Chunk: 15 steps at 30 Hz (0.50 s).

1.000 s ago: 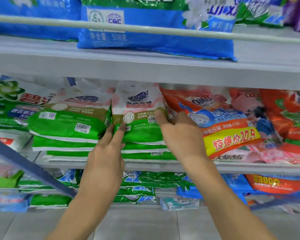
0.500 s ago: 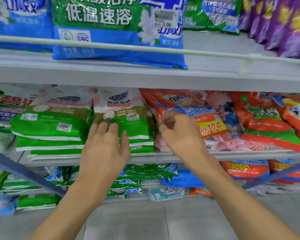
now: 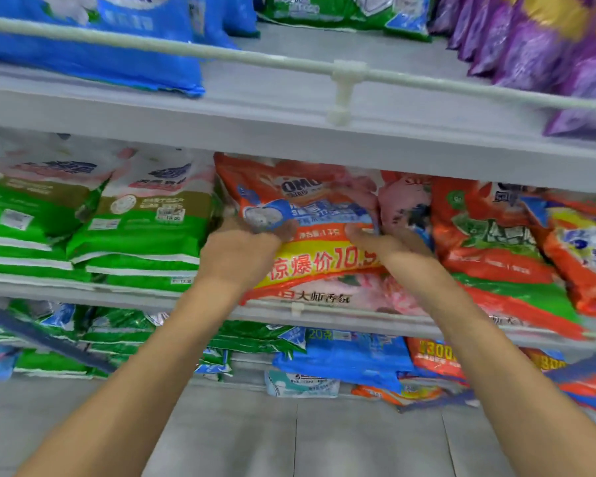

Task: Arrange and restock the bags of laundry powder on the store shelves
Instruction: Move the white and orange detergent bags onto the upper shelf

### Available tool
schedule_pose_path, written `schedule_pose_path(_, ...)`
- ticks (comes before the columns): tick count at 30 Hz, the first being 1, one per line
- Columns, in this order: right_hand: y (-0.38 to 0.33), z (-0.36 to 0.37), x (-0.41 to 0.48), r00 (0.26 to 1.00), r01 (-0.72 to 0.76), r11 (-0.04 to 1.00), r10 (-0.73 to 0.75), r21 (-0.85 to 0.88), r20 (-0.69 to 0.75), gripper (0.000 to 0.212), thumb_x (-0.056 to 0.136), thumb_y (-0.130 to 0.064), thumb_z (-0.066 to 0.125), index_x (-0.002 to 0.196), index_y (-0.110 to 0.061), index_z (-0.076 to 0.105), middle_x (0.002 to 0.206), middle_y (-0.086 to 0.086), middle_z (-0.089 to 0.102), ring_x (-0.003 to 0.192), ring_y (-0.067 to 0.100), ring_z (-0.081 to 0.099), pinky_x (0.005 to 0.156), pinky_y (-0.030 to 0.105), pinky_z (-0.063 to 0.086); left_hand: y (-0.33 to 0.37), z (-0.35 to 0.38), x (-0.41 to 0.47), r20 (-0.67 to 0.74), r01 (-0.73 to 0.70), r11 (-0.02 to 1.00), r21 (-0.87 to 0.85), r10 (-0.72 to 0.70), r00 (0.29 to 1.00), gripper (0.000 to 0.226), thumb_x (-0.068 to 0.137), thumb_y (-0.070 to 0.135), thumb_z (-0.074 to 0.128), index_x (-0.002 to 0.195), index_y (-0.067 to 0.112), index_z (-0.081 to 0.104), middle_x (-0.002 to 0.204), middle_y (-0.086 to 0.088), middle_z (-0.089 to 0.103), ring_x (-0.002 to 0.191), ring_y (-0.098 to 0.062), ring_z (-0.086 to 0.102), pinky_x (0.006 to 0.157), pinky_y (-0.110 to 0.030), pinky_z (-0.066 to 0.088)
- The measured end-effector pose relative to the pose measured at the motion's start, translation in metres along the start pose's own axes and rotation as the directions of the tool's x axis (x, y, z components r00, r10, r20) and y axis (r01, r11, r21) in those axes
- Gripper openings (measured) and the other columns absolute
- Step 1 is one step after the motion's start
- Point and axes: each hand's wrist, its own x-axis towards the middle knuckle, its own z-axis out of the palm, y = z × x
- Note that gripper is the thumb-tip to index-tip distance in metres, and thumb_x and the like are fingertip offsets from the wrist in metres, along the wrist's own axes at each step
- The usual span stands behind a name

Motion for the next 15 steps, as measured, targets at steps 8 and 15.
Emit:
schedule_pose_path(8,0.005,-0.028,-0.018,0.889,-0.181,0.978,0.119,0.102,0.441,0.057,0.057,-0.028,0.090,0.109,-0.010,0.075,0.091,0.005,0.080,0.075,0.018,0.077,0.069,0.032,0.061,-0.001,-0.022,-0.026,0.418,0.447,0.755,-0.479,-0.252,0.873,0.043,0.069,0.004,0.078,0.111,0.005,0.069,0.092,-0.019,0.078,0.069,-0.032,0.075,0.063,-0.041,0.061)
schedule_pose_path(15,0.033,-0.028,-0.077,0.868,-0.057,0.969,-0.070,0.239,0.491,0.078,0.058,0.003,0.090,0.128,-0.024,0.066,0.114,0.007,0.078,0.106,0.029,0.074,0.100,0.050,0.055,-0.038,-0.012,-0.102,0.504,0.480,0.578,-0.660,-0.132,0.853,0.041,0.072,0.006,0.076,0.112,0.002,0.076,0.110,-0.023,0.074,0.083,-0.037,0.076,0.073,-0.050,0.063)
